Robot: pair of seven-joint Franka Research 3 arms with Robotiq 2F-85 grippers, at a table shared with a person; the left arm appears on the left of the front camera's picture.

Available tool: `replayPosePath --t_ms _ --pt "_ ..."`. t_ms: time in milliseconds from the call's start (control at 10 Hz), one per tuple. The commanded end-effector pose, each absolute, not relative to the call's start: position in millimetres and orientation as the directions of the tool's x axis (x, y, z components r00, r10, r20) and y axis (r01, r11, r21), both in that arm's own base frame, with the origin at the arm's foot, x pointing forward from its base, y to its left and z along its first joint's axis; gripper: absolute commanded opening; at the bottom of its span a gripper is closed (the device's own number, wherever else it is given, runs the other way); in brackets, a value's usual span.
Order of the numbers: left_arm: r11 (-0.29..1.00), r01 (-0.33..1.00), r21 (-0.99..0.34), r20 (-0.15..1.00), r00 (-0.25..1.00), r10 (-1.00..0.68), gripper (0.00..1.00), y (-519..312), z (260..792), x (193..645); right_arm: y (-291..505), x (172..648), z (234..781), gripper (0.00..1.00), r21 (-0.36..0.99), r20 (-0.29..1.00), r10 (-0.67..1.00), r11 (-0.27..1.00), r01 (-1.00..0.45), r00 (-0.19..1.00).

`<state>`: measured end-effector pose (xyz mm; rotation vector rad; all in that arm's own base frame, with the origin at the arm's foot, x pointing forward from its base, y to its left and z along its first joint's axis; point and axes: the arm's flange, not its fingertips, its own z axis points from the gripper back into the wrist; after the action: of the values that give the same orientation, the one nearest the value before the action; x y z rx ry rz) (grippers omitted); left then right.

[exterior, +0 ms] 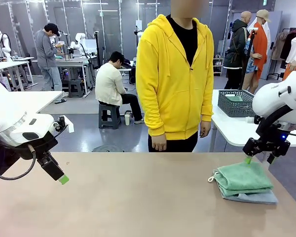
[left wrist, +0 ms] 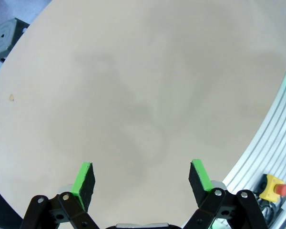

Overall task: Fold the towels and place them in the basket.
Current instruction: Stack the folded Towel with hook on the right side of the table.

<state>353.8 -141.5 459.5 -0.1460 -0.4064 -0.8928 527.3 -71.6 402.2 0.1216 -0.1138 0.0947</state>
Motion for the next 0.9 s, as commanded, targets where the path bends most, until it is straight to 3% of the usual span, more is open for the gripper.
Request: replayPosePath --t_ms 0,800 --pt "0.634 0.771 0.061 0.396 0.565 -0.724 1.00 -143.8 458.6 352.5 -77.4 526.5 398.4 1.00 0.121 0.110 0.085 0.988 -0.098 0.990" --pt "0.634 0.771 0.061 0.396 0.565 -0.724 1.00 -143.8 458.6 352.5 -77.4 526.5 398.4 1.00 0.121 0.110 0.085 0.988 -0.098 0.990"
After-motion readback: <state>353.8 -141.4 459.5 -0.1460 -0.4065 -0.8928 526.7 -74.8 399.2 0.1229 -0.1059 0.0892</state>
